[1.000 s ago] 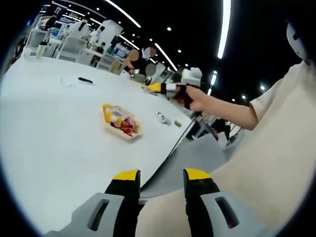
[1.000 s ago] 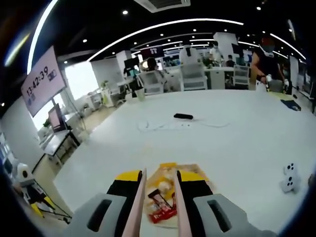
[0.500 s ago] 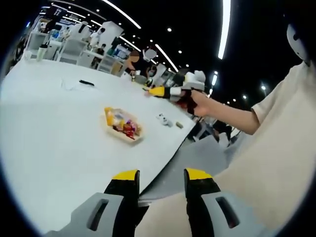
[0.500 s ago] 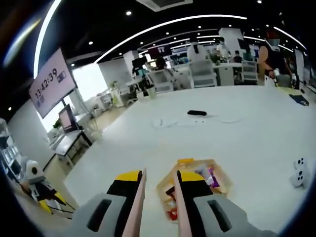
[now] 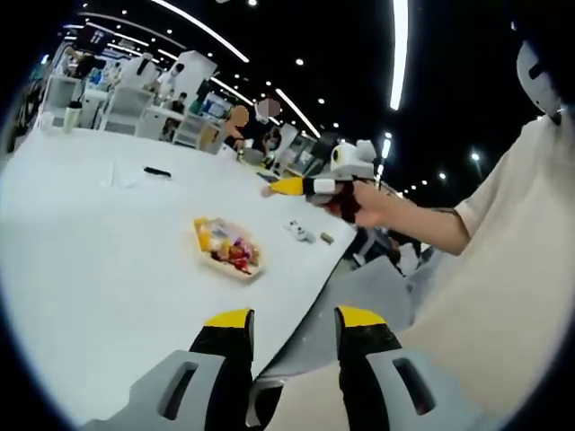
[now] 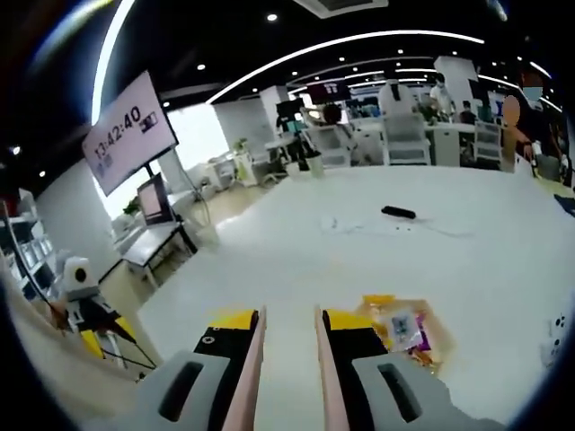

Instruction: Place the target food into the container with the food tongs after gripping and lifting it, then release it inside without dropping or visibly crushing the food.

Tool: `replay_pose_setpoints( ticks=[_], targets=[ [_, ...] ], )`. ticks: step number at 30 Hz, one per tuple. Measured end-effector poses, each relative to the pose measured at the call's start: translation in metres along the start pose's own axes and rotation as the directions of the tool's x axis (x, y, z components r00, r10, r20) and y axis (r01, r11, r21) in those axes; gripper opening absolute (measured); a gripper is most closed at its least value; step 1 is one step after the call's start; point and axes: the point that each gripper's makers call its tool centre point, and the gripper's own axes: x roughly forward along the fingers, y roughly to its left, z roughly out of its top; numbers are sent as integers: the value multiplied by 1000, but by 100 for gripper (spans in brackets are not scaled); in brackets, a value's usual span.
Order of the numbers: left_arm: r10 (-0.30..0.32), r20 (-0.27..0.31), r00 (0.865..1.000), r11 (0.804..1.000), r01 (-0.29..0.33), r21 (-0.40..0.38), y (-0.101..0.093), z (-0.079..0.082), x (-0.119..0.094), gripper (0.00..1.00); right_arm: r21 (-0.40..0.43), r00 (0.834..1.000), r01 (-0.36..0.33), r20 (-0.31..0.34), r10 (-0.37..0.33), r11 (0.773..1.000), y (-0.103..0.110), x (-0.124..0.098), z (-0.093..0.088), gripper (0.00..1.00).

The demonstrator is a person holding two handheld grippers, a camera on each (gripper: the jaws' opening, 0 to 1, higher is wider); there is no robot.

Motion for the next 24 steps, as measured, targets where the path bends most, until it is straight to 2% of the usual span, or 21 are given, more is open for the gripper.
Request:
replay_pose_setpoints(
  ticks=[3, 11, 13, 17, 22, 24],
  targets=[
    [-16, 37, 999, 1000, 16, -2, -3, 13, -3, 35, 25, 999, -34, 17, 33, 999, 9, 2, 3, 28],
    [-29, 99, 995, 999, 31, -20, -7, 28, -11, 35, 7, 990, -140, 13, 140, 990, 39, 5, 3, 28],
    [-33, 113, 993, 999, 36, -25, -8, 31, -13, 35, -10, 977, -212, 11, 212, 977, 55, 4, 6, 28],
    [-44, 136, 990, 999, 48, -24, -11, 39, -17, 35, -33, 952, -305, 15, 305, 952, 77, 1, 10, 28],
    [-64, 171, 983, 998, 68, -14, -16, 53, -21, 35, -55, 922, -386, 17, 387, 921, 96, -3, 16, 28],
    [-71, 187, 980, 997, 76, -18, -17, 57, -21, 35, -67, 916, -399, 19, 401, 915, 102, -5, 18, 28]
  ],
)
